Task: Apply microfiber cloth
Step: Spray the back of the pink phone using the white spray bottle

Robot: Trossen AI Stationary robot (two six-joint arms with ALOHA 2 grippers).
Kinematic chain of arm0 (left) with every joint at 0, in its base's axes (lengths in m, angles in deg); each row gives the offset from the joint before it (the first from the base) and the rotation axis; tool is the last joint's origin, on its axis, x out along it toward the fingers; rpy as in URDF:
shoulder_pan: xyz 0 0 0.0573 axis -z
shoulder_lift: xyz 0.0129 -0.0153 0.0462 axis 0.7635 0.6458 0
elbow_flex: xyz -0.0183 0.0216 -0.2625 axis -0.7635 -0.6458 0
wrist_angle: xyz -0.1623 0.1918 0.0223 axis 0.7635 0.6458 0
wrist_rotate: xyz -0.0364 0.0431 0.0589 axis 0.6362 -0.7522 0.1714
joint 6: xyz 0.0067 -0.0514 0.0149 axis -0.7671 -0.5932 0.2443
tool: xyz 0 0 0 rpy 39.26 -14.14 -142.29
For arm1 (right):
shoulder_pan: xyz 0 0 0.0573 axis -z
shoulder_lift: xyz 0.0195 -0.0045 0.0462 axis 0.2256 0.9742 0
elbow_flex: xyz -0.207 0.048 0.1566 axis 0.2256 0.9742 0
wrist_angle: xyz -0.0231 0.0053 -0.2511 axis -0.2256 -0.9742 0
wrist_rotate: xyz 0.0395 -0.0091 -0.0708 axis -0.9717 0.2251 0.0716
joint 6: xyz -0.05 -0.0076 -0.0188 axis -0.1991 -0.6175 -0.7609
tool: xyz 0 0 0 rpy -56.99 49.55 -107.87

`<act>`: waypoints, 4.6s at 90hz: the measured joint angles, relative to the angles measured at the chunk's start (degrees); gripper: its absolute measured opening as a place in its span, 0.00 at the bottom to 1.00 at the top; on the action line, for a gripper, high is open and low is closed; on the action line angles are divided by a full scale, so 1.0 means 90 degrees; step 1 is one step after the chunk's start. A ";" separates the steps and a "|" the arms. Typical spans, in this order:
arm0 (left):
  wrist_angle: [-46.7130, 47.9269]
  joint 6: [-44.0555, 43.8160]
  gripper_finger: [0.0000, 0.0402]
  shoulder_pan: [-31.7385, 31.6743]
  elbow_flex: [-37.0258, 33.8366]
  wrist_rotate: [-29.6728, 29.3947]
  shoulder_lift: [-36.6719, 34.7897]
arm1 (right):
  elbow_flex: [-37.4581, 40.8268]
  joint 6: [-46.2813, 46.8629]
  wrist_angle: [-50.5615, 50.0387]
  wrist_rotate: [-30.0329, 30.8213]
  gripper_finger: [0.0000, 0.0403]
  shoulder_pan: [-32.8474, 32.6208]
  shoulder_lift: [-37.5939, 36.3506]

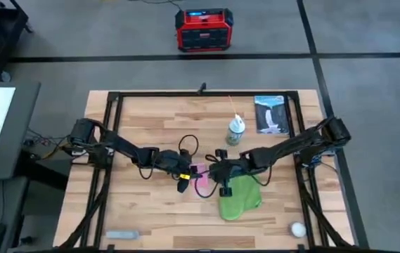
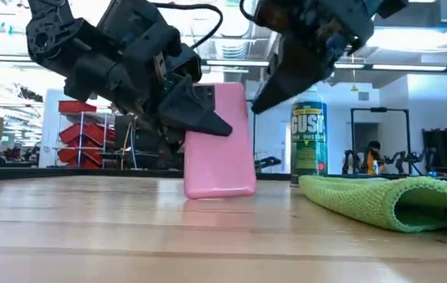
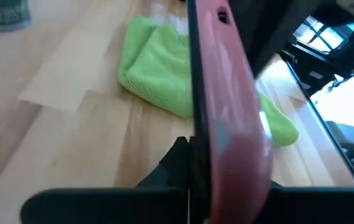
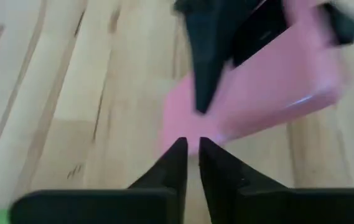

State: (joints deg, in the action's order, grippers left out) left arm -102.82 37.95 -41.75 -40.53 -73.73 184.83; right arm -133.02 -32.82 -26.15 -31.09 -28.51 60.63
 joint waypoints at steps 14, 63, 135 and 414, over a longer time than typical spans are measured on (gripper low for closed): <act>-0.0329 0.0332 0.01 0.0107 -0.0011 -0.0018 -0.0001 | -0.0001 0.0190 0.0267 -0.0036 0.22 0.0025 0.0186; -0.0416 0.0646 0.01 0.0823 -0.0340 -0.0990 -0.0510 | -0.0001 0.0337 0.0345 0.0205 0.39 0.0159 0.0084; 0.0228 0.0671 0.01 0.0713 -0.0338 -0.1762 -0.0500 | -0.0013 0.0173 0.1129 -0.0025 0.39 0.0202 -0.0290; 0.0241 0.1169 0.04 0.0999 -0.0340 -0.1592 -0.1484 | -0.0028 -0.0350 0.1484 0.1566 0.04 -0.0113 -0.0292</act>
State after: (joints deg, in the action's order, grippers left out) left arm -100.65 48.47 -32.76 -43.59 -88.06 171.48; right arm -133.27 -35.97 -12.80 -17.00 -29.53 58.00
